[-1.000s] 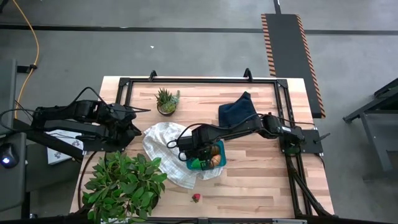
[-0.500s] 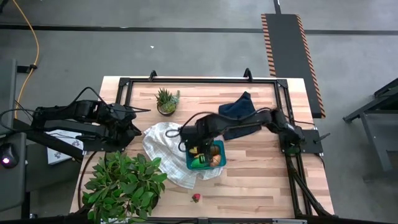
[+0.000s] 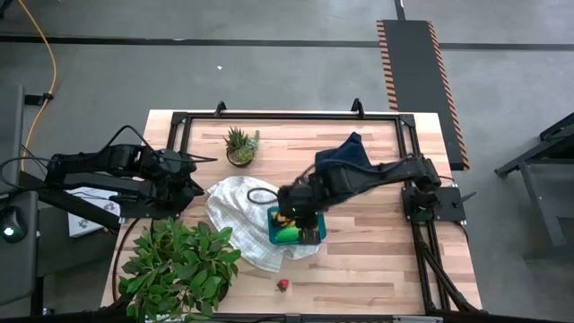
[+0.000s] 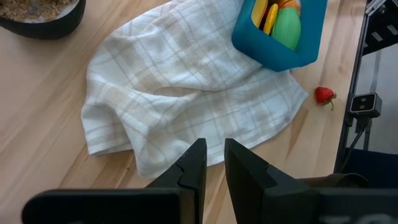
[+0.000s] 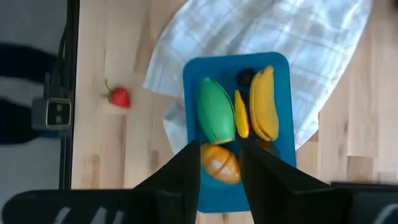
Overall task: Pick and placing Produce into tupperware
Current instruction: Put the red strawberry into the blue bin
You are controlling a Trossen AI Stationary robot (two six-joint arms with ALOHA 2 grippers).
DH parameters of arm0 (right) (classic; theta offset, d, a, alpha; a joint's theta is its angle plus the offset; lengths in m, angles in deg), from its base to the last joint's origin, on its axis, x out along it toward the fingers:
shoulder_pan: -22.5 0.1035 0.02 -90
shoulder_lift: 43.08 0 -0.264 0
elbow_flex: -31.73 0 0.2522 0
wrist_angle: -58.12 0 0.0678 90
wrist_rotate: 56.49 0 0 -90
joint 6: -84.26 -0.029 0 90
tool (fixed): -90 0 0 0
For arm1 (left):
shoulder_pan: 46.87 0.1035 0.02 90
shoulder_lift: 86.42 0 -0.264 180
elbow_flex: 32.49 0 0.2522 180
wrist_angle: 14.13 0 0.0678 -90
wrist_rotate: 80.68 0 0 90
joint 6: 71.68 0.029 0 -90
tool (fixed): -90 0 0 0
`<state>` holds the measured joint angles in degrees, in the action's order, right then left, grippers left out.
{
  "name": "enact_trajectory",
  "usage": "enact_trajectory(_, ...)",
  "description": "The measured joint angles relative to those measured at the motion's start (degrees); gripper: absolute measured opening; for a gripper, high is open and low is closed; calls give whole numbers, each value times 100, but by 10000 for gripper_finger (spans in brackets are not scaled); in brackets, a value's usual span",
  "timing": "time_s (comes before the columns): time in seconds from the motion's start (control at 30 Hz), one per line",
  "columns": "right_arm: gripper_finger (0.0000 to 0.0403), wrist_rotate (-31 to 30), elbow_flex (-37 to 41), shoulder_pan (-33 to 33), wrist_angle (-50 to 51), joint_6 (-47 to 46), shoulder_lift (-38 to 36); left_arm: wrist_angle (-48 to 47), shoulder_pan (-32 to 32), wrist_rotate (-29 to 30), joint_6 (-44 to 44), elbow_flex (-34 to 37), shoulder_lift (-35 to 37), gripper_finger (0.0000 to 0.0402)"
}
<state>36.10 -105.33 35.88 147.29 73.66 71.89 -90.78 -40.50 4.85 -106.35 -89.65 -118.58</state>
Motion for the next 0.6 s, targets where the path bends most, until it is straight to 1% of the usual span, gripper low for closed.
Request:
enact_trajectory(0.13, 99, -539, 9, 448, -202, -620, -14, -3, -1, 0, 31, 0, -2, 46)
enact_trajectory(0.23, 99, -793, 258, 753, -592, -1222, -17, -7, 1, -81, 167, 0, -1, 46)
enact_trajectory(0.3, 99, -846, 436, 953, -785, -1631, 2, -9, -2, -148, 281, 0, 1, 46)
enact_trajectory(0.47, 99, -860, 940, 1335, -1763, -2670, 7, -20, 0, -298, 458, 0, 0, 46)
enact_trajectory(0.6, 99, -858, 1240, 1528, -2570, -3231, -6, -22, 0, -312, 585, 0, 1, 46)
